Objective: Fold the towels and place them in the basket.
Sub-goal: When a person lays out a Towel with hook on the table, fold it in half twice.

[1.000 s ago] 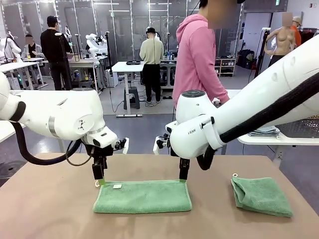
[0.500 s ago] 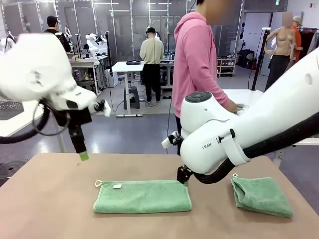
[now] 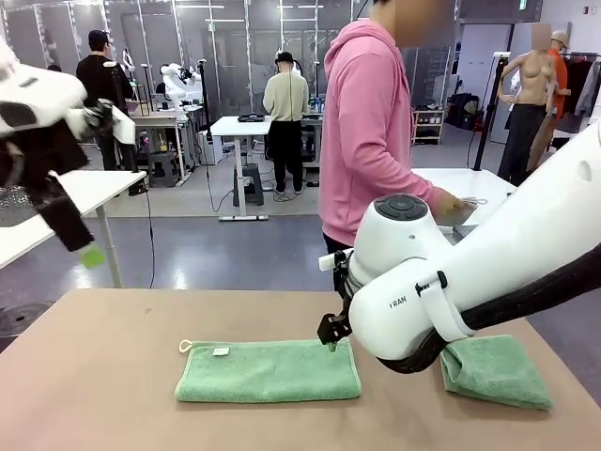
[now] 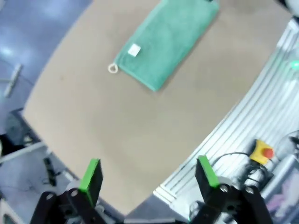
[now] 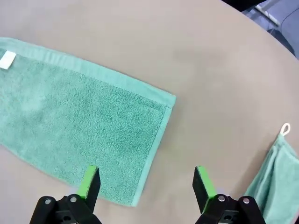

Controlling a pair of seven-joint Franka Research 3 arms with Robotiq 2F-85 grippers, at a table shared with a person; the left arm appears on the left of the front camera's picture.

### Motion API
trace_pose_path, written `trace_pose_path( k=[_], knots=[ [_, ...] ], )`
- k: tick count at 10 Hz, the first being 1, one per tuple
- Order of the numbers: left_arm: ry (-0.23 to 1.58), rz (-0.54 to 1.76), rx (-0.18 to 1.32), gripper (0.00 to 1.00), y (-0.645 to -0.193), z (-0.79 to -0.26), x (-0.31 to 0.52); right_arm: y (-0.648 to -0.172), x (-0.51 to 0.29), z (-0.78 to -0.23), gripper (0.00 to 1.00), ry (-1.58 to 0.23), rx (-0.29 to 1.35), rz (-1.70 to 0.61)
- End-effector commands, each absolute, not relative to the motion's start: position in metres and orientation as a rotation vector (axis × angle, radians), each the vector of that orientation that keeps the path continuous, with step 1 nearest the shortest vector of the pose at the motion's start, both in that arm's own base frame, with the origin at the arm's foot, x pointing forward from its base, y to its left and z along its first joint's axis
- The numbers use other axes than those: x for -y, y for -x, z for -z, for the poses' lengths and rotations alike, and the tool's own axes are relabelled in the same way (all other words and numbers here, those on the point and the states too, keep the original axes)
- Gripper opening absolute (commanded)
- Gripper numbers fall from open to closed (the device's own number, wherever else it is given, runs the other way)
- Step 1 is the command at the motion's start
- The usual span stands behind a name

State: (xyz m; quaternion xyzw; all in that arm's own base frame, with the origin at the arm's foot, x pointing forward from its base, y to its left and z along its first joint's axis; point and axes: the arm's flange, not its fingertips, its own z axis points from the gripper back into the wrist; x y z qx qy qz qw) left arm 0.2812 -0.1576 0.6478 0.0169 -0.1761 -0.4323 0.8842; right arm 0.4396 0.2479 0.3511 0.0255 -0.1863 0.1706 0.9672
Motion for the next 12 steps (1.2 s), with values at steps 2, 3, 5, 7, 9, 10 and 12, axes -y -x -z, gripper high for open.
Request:
trace_pose_path(
  k=[2, 3, 5, 7, 9, 10, 12],
  knots=[
    [-0.103, 0.844, 0.348, 1.0, -0.251, -0.676, 0.149, -0.436, -0.247, -0.344, 1.0, -0.073, 0.386, -0.306],
    [-0.058, 0.851, 0.383, 1.0, -0.247, -0.678, 0.148, -0.434, -0.248, -0.347, 1.0, -0.094, 0.372, -0.362],
    [-0.09, 0.863, 0.374, 1.0, -0.25, -0.671, 0.148, -0.438, -0.245, -0.346, 1.0, -0.067, 0.376, -0.326],
    [-0.09, 0.863, 0.374, 1.0, -0.25, -0.671, 0.148, -0.438, -0.246, -0.346, 1.0, -0.07, 0.373, -0.333],
    [-0.09, 0.863, 0.374, 1.0, -0.25, -0.671, 0.148, -0.446, -0.25, -0.336, 1.0, -0.036, 0.283, -0.264],
    [-0.09, 0.863, 0.374, 1.0, -0.25, -0.671, 0.148, -0.45, -0.251, -0.332, 1.0, -0.055, 0.258, -0.242],
    [-0.132, 0.867, 0.365, 1.0, -0.245, -0.691, 0.143, -0.461, -0.249, -0.321, 1.0, -0.08, 0.191, -0.197]
  ],
)
